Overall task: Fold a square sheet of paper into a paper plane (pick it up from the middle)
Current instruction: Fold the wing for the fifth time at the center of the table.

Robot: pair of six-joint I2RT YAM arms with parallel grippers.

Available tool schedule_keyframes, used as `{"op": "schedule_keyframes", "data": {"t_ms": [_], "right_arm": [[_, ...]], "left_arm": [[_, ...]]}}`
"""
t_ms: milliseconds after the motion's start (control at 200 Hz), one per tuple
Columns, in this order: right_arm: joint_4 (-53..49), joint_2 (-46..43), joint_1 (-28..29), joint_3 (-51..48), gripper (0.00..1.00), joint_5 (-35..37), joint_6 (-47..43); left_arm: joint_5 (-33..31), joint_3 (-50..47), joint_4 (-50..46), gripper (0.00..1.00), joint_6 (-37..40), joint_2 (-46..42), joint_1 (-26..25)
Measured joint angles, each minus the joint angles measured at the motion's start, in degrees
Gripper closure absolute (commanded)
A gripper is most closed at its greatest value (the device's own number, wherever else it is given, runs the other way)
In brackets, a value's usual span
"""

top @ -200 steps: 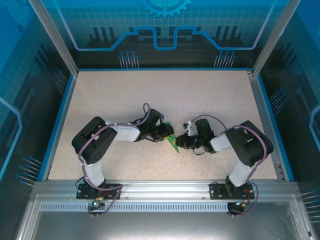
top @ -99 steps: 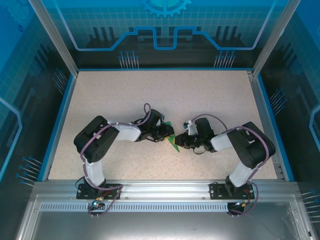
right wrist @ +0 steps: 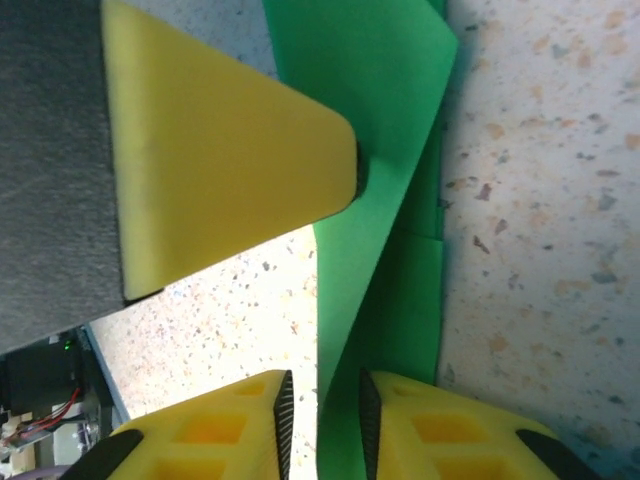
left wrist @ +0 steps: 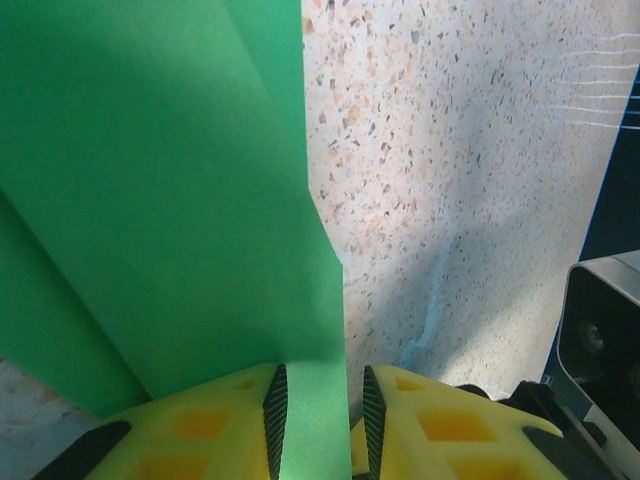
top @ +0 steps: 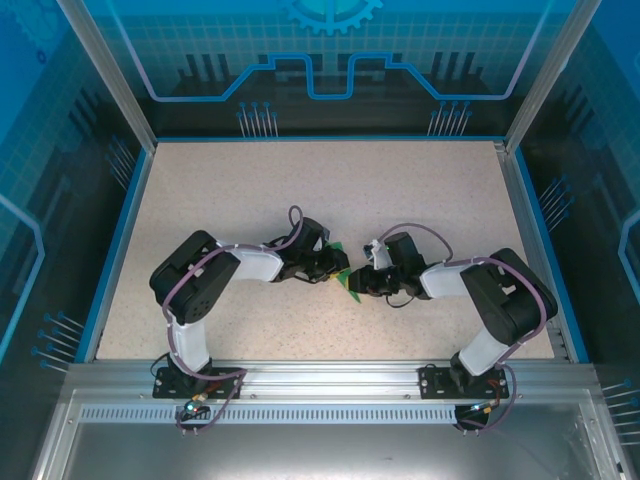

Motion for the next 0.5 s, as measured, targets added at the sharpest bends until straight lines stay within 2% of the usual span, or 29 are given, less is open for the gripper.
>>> {"op": "schedule_keyframes", "data": {"t_ms": [215, 500], "right_arm": [[-2.6, 0.0, 0.6, 0.9, 0.85, 2.6, -0.6], [-2.0, 1.0, -0.2, 0.9, 0.92, 1.6, 0.5]], "left_arm": [[0.0, 0.0, 0.0, 0.70, 0.0, 0.1, 0.0], [0.0, 0.5, 0.0, 0.67, 0.3, 0.3, 0.0]]}}
